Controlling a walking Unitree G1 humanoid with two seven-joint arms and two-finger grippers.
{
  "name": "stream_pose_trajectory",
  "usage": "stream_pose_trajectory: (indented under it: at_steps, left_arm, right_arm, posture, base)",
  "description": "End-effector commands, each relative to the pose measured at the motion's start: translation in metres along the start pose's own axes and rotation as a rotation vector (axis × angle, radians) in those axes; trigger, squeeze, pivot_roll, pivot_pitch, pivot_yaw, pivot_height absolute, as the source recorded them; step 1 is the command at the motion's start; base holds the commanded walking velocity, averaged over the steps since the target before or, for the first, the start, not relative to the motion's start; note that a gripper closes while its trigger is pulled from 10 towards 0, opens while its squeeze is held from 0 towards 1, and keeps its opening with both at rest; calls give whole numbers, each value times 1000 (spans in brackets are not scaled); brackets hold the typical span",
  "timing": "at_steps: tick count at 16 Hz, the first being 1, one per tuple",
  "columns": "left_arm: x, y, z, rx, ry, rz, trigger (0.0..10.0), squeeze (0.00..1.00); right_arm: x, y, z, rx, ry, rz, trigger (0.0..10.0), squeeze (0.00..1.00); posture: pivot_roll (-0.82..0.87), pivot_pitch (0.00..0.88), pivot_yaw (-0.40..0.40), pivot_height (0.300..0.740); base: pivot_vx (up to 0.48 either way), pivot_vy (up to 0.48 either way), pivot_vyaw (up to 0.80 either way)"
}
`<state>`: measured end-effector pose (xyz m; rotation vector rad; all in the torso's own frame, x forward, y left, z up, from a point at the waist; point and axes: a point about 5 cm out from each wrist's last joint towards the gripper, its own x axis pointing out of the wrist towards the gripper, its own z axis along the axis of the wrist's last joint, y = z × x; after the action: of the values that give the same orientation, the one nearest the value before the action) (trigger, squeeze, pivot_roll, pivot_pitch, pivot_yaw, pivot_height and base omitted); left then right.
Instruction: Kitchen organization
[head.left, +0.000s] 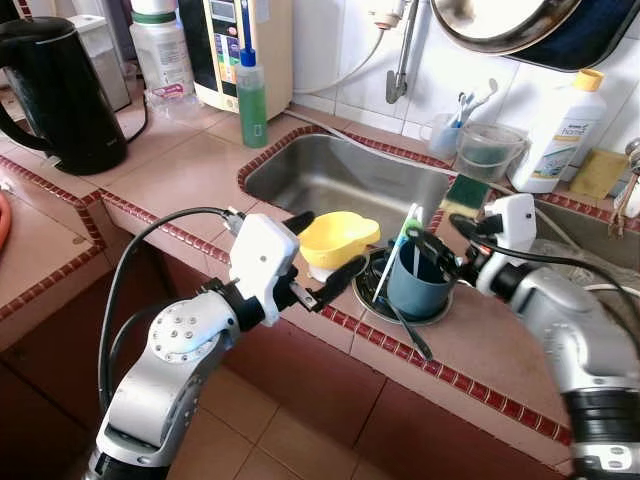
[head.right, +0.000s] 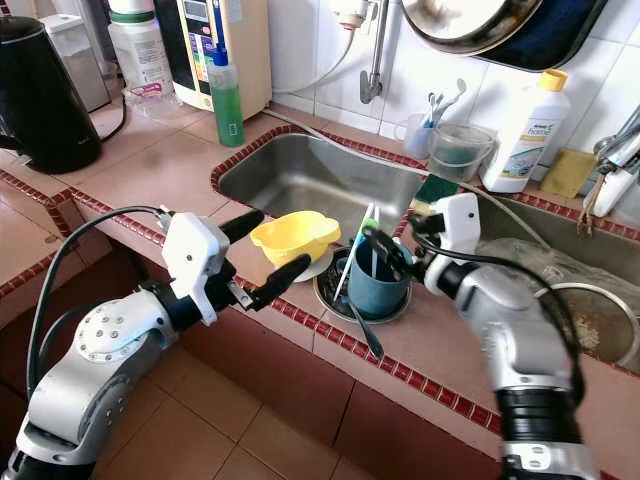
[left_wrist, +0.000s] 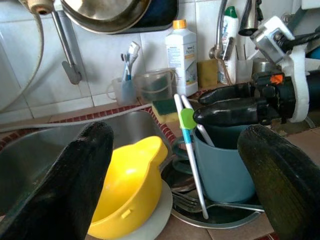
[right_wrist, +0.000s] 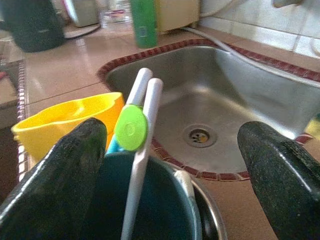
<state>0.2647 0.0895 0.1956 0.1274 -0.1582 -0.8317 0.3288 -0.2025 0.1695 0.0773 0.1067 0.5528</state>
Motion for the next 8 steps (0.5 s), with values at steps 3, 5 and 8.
stream_pose_trajectory:
  at_steps: [3, 5, 8]
  left_arm:
    - [2, -5, 10, 7, -28, -20, 10000, 0]
    - [3, -7, 11, -3, -33, -18, 10000, 0]
    - [5, -10, 12, -9, -38, -22, 10000, 0]
  right_arm:
    - [-12, -9, 9, -12, 8, 79, 10000, 0]
    - [-17, -13, 16, 9, -7, 130, 10000, 0]
    - [-19, -19, 20, 31, -38, 128, 10000, 0]
  posture:
    - [-103, 33, -38, 740]
    - [-107, 31, -39, 740]
    - [-110, 26, -36, 740]
  base:
    - [0, 0, 0]
    - [0, 0, 0]
    - [0, 0, 0]
